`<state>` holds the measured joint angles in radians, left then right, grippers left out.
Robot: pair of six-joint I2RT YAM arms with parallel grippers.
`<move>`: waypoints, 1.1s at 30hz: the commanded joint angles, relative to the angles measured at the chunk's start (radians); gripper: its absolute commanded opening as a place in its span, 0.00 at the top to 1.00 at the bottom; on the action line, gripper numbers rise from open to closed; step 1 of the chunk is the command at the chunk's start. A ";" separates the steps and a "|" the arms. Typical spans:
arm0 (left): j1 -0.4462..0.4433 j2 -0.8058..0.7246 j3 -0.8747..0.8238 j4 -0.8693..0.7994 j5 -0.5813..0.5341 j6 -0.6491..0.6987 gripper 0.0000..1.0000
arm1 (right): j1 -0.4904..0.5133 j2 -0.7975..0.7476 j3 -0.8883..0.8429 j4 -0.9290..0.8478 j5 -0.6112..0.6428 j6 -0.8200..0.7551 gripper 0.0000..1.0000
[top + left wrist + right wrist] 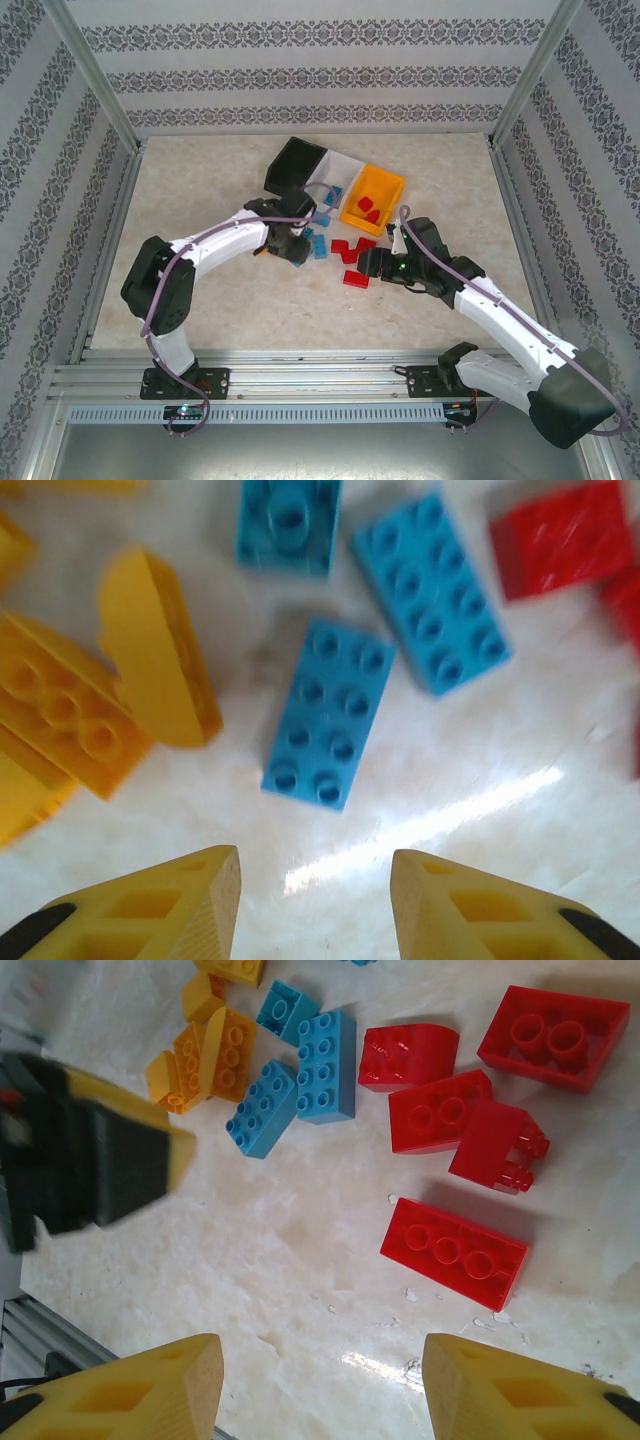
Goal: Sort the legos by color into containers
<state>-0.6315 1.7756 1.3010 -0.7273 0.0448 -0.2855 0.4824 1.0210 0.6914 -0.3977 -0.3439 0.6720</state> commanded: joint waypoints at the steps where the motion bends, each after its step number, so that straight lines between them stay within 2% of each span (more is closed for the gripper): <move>1: -0.020 -0.041 -0.049 0.084 -0.006 -0.017 0.52 | 0.014 -0.019 -0.028 -0.007 0.027 0.005 0.45; 7: -0.031 -0.008 -0.052 0.105 -0.002 -0.004 0.48 | 0.027 -0.029 -0.054 0.006 0.034 0.022 0.45; 23: -0.034 0.198 0.111 0.051 -0.046 0.077 0.45 | 0.020 -0.019 -0.053 -0.001 0.047 0.006 0.44; 33: -0.031 0.245 0.098 0.055 -0.077 0.086 0.44 | 0.015 -0.007 -0.061 0.011 0.039 0.006 0.44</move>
<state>-0.6556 1.9724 1.4101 -0.6502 -0.0086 -0.2199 0.4999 1.0069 0.6437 -0.3962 -0.3183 0.6823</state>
